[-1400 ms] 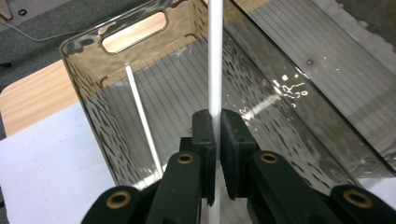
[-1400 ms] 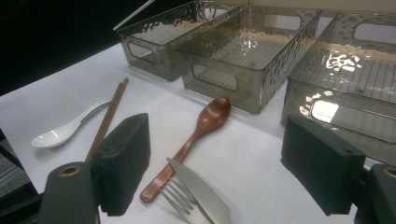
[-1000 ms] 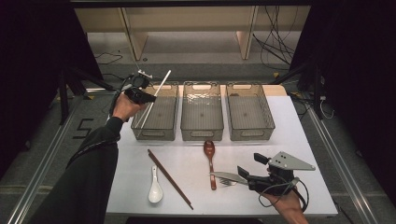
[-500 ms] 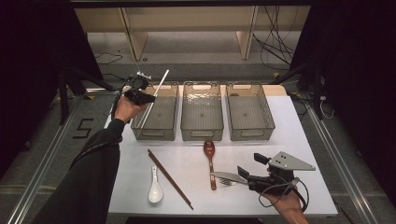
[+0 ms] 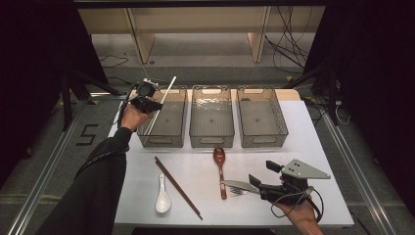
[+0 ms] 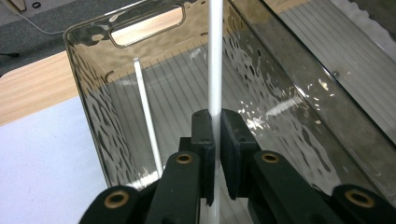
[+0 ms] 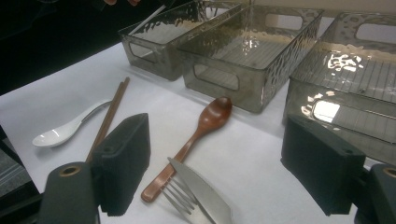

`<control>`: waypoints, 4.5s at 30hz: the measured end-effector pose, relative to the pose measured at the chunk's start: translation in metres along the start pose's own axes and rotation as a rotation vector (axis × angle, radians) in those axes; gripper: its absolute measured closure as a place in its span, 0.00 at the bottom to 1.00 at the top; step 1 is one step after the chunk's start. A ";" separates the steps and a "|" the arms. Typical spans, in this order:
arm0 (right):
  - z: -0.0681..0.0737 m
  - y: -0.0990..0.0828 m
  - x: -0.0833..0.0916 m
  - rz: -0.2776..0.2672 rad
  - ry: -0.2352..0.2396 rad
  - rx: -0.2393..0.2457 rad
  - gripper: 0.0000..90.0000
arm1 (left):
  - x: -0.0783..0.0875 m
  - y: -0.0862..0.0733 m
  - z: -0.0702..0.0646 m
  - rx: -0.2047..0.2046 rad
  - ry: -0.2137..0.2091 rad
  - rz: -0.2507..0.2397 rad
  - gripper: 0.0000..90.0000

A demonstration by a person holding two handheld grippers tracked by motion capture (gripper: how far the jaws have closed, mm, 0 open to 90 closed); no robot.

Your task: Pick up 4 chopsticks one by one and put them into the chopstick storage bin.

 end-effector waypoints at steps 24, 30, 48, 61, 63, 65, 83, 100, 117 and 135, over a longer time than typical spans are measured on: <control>0.000 0.000 0.001 0.000 -0.006 -0.002 0.28 | 0.047 -0.020 -0.028 -0.069 -0.123 -0.010 0.53; 0.000 0.000 0.001 0.002 -0.007 -0.004 0.28 | 0.063 -0.043 -0.053 -0.189 -0.182 -0.001 0.42; 0.000 0.000 0.000 0.000 -0.006 0.001 0.27 | 0.070 -0.113 -0.123 -0.504 -0.269 0.099 0.32; 0.001 0.000 0.000 0.004 -0.005 0.006 0.27 | 0.051 -0.134 -0.150 -0.674 -0.255 0.199 0.32; 0.001 0.000 0.000 0.002 -0.005 0.005 0.27 | 0.046 -0.138 -0.152 -0.693 -0.262 0.216 0.32; 0.001 0.000 0.000 0.003 -0.005 0.005 0.27 | 0.041 -0.141 -0.153 -0.706 -0.263 0.234 0.31; 0.001 0.000 0.000 0.005 -0.006 0.005 0.27 | 0.020 -0.156 -0.164 -0.814 -0.271 0.322 0.27; 0.002 0.000 -0.001 0.008 -0.004 0.007 0.28 | 0.003 -0.161 -0.169 -0.857 -0.242 0.356 0.28; 0.001 0.000 -0.001 0.009 -0.005 0.007 0.28 | 0.000 -0.160 -0.169 -0.891 -0.231 0.364 0.29; 0.001 0.000 0.000 0.005 -0.005 0.007 0.28 | 0.001 -0.154 -0.170 -0.901 -0.219 0.333 0.32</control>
Point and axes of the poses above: each handheld gripper's, and its own axes: x roughly backward along the jaws, y roughly out of its top, z roughly to its left, the point moved 6 cm from there along -x, roughly forward along the jaws, and after that the axes turned 9 degrees about z, right-handed, at the moved point
